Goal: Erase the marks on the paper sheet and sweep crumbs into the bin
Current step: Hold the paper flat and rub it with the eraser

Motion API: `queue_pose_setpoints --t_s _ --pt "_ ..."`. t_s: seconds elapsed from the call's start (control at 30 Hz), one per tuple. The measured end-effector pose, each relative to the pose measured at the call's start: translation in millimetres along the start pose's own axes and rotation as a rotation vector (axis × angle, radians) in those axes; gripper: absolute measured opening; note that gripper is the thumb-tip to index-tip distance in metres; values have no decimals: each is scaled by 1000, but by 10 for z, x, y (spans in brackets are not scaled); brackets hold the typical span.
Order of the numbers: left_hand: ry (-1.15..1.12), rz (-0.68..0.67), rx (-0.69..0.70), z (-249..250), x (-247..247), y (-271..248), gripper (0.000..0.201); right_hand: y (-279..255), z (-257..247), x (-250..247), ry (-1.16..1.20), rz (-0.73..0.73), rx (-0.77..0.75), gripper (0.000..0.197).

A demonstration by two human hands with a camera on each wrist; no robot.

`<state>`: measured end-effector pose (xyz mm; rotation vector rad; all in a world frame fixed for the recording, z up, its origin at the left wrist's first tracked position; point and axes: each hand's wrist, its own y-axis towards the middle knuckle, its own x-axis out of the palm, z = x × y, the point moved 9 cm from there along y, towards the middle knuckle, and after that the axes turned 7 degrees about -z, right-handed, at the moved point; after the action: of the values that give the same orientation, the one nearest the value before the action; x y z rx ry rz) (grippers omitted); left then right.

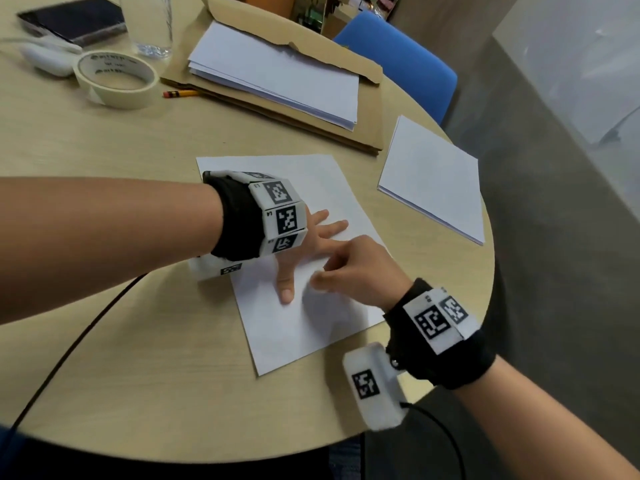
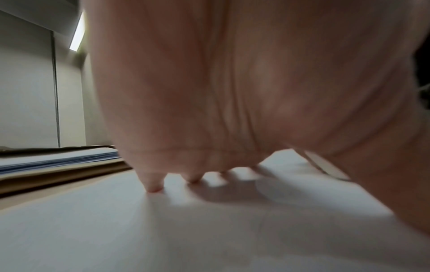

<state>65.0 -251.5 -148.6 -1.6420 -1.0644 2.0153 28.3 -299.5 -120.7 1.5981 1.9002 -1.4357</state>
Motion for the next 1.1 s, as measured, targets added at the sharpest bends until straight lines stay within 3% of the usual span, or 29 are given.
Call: queue_pose_setpoints --t_s 0.17,0.23,0.4,0.5,0.63,0.77,0.83,1.0,1.1 --pt "-23 16 -5 -27 12 20 133 -81 567 -615 -26 215 242 15" --pt "-21 21 -6 -32 10 39 135 -87 504 -620 -24 244 213 15" --pt "-6 34 5 -26 0 38 134 18 163 -156 10 64 84 31" --pt "-24 35 -1 -39 11 43 135 -9 426 -413 19 143 181 15" --pt "6 29 -23 -8 -3 29 132 -65 604 -680 20 268 243 18" --pt "-8 36 -10 -22 -6 19 133 35 257 -366 41 156 113 18" --pt "-13 37 -1 -23 -1 16 133 51 257 -255 47 93 117 16" --pt "-17 31 -15 -12 -6 4 131 -74 642 -692 -12 222 250 19" --pt "-16 27 -17 -17 -8 12 132 -36 459 -586 -10 207 180 23"
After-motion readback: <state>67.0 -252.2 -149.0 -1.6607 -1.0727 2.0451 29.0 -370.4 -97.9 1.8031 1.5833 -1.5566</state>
